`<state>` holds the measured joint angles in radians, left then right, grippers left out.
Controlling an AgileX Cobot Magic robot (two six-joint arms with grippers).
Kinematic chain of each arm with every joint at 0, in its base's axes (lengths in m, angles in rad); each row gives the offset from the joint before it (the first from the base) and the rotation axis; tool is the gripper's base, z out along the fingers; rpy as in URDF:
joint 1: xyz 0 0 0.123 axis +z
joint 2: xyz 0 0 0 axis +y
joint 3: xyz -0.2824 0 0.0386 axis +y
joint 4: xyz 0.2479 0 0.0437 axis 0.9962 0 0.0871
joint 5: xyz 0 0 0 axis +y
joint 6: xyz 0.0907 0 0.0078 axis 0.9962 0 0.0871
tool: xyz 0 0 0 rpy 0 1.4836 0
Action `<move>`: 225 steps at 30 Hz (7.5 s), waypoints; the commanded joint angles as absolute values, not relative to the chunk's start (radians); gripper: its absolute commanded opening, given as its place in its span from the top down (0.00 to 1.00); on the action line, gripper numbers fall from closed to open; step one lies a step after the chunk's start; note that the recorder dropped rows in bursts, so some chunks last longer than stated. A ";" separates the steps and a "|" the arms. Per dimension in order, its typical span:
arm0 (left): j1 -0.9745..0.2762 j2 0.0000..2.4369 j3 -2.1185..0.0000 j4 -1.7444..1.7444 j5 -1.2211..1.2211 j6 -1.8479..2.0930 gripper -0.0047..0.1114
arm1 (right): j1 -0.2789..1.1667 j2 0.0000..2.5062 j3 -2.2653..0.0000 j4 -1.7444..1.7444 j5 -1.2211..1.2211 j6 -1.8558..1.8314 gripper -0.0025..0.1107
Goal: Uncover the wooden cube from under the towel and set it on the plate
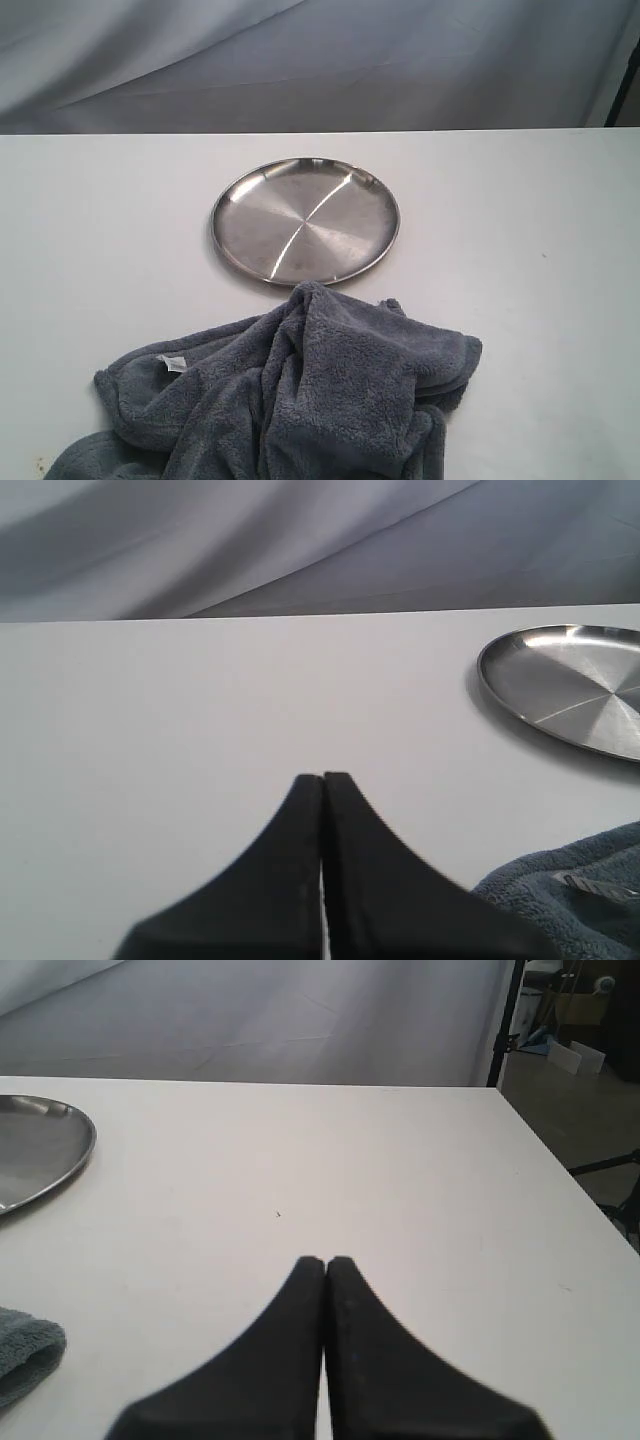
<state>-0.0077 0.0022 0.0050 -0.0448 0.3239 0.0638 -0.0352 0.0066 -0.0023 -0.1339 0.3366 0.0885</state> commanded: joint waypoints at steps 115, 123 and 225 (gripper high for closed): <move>-0.005 0.000 0.000 -0.046 0.312 0.060 0.96 | 0.051 0.945 -0.607 -1.700 -0.798 1.789 0.98; -0.005 0.000 0.000 -0.046 0.312 0.060 0.96 | 0.051 0.947 -0.606 -1.516 -0.781 1.626 0.98; -0.005 0.000 0.000 -0.046 0.312 0.060 0.96 | 0.764 1.503 -0.882 0.813 0.152 -1.078 0.98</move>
